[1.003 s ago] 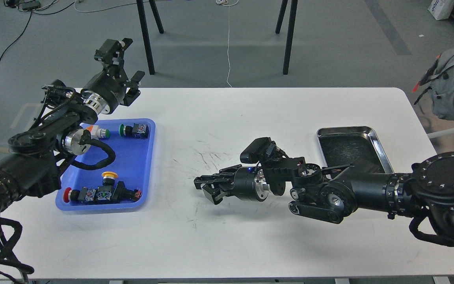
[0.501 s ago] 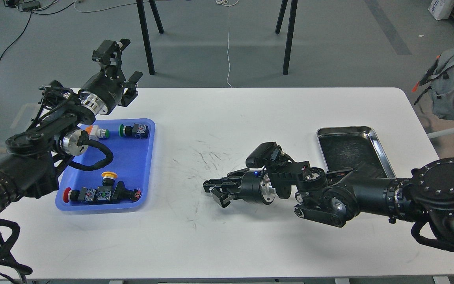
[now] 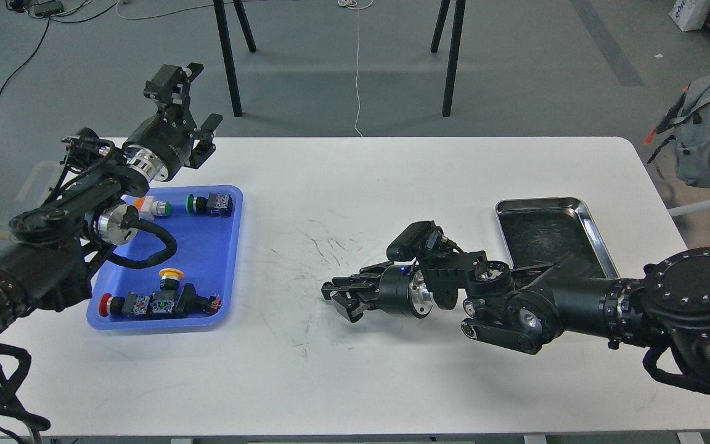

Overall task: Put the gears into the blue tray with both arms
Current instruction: 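Carry the gear toward the table center and release it there, then raise the right arm up and away from the table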

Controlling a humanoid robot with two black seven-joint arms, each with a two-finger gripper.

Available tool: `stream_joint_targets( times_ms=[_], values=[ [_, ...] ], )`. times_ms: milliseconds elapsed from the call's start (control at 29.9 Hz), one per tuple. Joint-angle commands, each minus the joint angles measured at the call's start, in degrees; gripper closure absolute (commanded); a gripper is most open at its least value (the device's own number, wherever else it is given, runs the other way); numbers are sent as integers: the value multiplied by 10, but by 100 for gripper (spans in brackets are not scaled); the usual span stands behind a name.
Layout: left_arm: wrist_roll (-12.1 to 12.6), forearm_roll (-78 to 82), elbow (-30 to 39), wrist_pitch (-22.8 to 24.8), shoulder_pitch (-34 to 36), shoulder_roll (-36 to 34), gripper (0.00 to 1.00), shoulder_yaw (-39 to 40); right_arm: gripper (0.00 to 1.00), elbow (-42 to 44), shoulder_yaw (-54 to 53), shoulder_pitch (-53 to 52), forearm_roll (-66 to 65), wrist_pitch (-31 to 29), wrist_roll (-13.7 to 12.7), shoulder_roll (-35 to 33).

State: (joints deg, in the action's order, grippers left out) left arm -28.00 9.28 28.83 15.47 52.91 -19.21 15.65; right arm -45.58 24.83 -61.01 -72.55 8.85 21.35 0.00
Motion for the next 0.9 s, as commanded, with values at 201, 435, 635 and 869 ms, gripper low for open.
stream_joint_targets(
  times_ms=[201,435,635,869],
  values=[
    [0,0,0,1,0,-2,0,0,49,1,-12,-3,3,3,-1,0],
    [0,1,7,6,0,-2,0,-1,41,1,-99,-8,7,1,-2,0],
    [0,3,10,5,1,5,0,-5,36,2,-169,-10,43,-1,-4,-2],
    [0,5,10,4,4,7,0,-6,19,0,-210,-52,213,-16,-7,-55]
  ],
)
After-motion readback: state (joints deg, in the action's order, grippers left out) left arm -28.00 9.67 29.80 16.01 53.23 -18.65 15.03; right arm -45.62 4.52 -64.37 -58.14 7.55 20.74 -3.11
